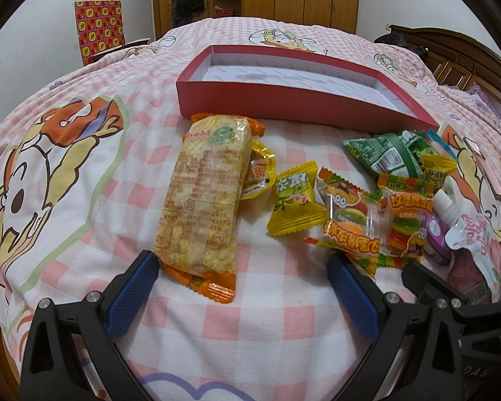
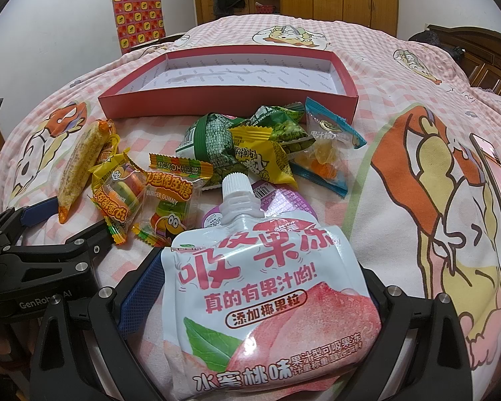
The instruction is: Organize snacks
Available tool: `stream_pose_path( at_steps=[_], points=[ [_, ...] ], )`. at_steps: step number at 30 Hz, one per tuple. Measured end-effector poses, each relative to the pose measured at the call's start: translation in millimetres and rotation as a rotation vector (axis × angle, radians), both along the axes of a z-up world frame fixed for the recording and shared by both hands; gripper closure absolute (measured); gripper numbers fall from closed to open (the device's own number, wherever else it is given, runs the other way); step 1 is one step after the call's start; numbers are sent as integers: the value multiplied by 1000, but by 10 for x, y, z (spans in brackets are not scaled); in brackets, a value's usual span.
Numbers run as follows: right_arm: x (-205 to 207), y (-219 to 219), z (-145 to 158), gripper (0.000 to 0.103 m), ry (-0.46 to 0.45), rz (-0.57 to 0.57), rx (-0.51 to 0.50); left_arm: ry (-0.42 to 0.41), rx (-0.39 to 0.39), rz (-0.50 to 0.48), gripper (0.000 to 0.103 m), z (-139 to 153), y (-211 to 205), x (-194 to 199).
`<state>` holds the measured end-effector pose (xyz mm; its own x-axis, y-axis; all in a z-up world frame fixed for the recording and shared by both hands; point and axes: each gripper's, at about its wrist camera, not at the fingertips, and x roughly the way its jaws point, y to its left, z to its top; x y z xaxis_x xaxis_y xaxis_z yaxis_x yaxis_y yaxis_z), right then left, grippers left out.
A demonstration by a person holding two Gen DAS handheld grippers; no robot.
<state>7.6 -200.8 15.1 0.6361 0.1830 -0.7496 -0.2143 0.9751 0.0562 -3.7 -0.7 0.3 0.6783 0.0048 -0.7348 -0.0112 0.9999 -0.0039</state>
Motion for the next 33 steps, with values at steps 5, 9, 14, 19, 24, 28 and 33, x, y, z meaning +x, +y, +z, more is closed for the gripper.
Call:
stream_pose_path(
  at_steps=[5,9,14,19,24,28,33],
  points=[
    [2,0,0,4,0,0,0,0,0,0,0,0,-1,-1],
    [0,1,0,4,0,0,0,0,0,0,0,0,0,-1],
    [2,1,-1,4,0,0,0,-1,0,0,0,1,-4,-5],
    [1,0,-1,4,-1,0,0,-1,0,0,0,0,-1,-1],
    [-5,0,0,4,-1,0,0,-1,0,0,0,0,-1,-2],
    [-13,1,8,4,-1,0,0,-1,-1,0,0,0,-2,-2],
    [-22,2,19,4,-1,1,0,0,-9,-2,0,26,1,-17]
  ],
)
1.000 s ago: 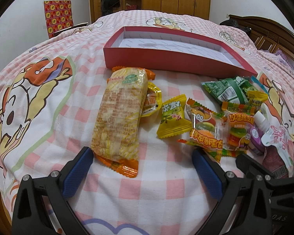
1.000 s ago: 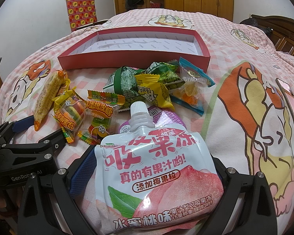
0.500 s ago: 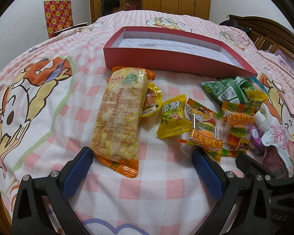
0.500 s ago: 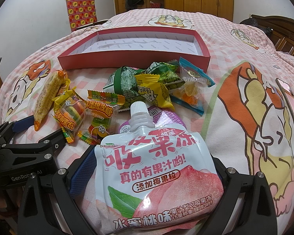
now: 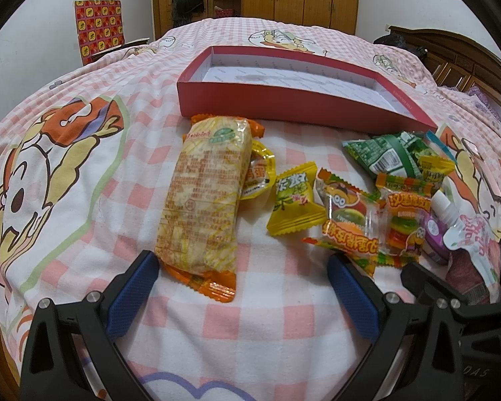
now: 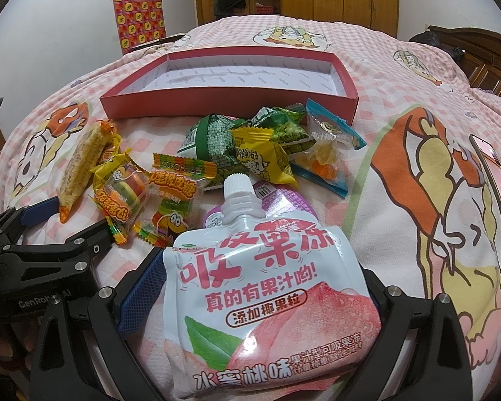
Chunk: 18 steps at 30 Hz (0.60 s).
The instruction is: Organize snacks
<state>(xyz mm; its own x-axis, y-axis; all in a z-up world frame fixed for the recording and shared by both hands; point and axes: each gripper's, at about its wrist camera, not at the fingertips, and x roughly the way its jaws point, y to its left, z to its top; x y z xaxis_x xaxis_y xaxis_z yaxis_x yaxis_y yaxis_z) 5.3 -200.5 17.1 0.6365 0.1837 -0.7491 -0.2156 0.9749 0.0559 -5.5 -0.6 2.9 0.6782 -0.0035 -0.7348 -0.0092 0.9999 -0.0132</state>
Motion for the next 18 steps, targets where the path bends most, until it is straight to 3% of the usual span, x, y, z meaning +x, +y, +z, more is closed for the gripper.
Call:
stream_pose_path(
  at_steps=[18],
  points=[
    [-180,48,337,4,-39,79,33,-8,-54,-33,4,288,140,-139]
  ],
)
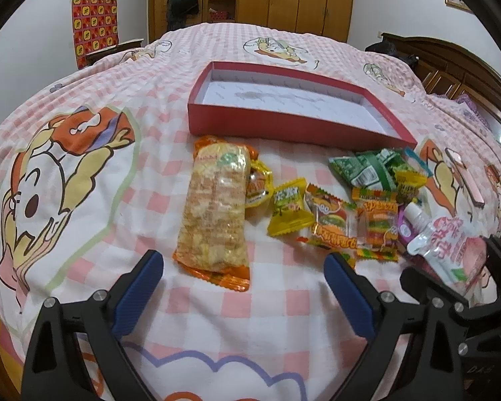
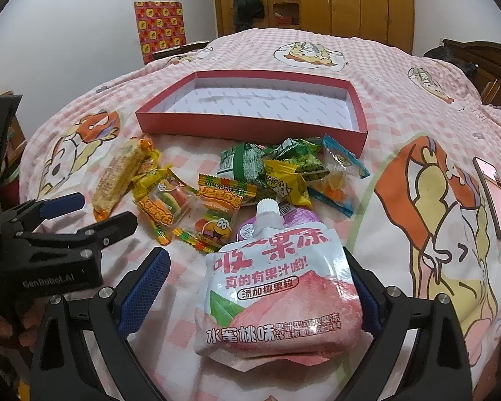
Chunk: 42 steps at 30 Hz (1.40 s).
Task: Organize snacks
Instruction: 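Close the right tool on the peach jelly pouch while the left tool grasps the yellow wafer bar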
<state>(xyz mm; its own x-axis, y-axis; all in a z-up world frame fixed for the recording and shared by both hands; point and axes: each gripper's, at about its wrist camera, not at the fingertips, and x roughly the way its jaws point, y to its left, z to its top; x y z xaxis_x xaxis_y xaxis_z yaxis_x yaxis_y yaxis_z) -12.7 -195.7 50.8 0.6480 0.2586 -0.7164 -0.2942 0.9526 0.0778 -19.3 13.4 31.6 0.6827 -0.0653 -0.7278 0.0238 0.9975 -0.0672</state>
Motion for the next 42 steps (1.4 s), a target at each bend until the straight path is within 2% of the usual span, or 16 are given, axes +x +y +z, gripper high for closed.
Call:
stream_pose_path(
  at_steps=[5,15,19,22,24,26,31,33,36,42],
  points=[
    [2,-61,48,4,18,9,14,6,-30,6,6,58,65,0],
    [-110,-206,208,4,26,39,25,-24,-20,20,6,191,125,100],
    [-158,-222,181,4,51,49,-6,-13,-12,44,8,173,180,219],
    [-201,-218,130,4,62,64,-29,6,-20,59,16,125,238,242],
    [-207,-226,80,4,73,66,-33,15,-22,66,28,91,273,251],
    [-205,-240,40,4,85,63,-26,25,-27,72,32,62,300,264],
    [-174,-293,-9,12,101,46,13,46,-34,57,44,4,294,314],
    [-154,-319,-26,19,110,34,22,57,-32,41,63,-15,266,334],
    [-125,-352,-29,31,120,21,41,57,-27,29,64,-9,255,336],
    [-112,-378,-4,32,114,21,53,38,-31,2,65,78,252,231]
  ],
)
